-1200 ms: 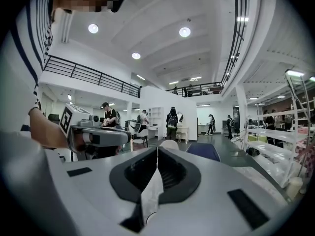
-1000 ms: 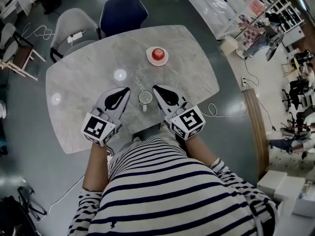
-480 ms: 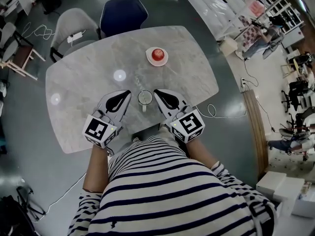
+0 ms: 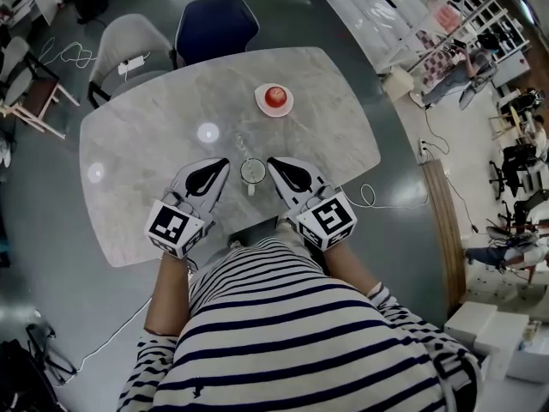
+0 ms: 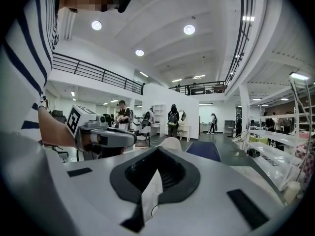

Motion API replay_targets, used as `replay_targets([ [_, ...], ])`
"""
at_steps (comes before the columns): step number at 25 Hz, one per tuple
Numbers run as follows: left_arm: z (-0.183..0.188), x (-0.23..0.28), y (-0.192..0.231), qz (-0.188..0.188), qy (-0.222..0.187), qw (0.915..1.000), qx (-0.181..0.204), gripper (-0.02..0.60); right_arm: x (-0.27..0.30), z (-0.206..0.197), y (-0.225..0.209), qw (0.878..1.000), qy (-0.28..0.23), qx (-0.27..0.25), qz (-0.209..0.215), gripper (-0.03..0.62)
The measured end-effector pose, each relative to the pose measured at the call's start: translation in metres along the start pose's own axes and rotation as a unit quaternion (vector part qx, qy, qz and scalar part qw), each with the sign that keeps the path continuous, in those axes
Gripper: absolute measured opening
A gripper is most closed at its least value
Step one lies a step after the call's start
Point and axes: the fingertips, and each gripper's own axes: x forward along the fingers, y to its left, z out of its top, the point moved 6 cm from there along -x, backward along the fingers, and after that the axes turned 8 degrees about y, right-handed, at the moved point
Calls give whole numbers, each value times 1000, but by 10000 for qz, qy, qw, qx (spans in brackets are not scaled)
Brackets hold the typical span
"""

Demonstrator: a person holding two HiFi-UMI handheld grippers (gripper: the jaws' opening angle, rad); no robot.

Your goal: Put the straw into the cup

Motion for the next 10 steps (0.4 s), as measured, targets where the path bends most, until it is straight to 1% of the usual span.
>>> replay_targets([
  [10,-3,3,-5,-39,3,10000,-27,6,-1,-7,0,10000,62,36,4,5],
])
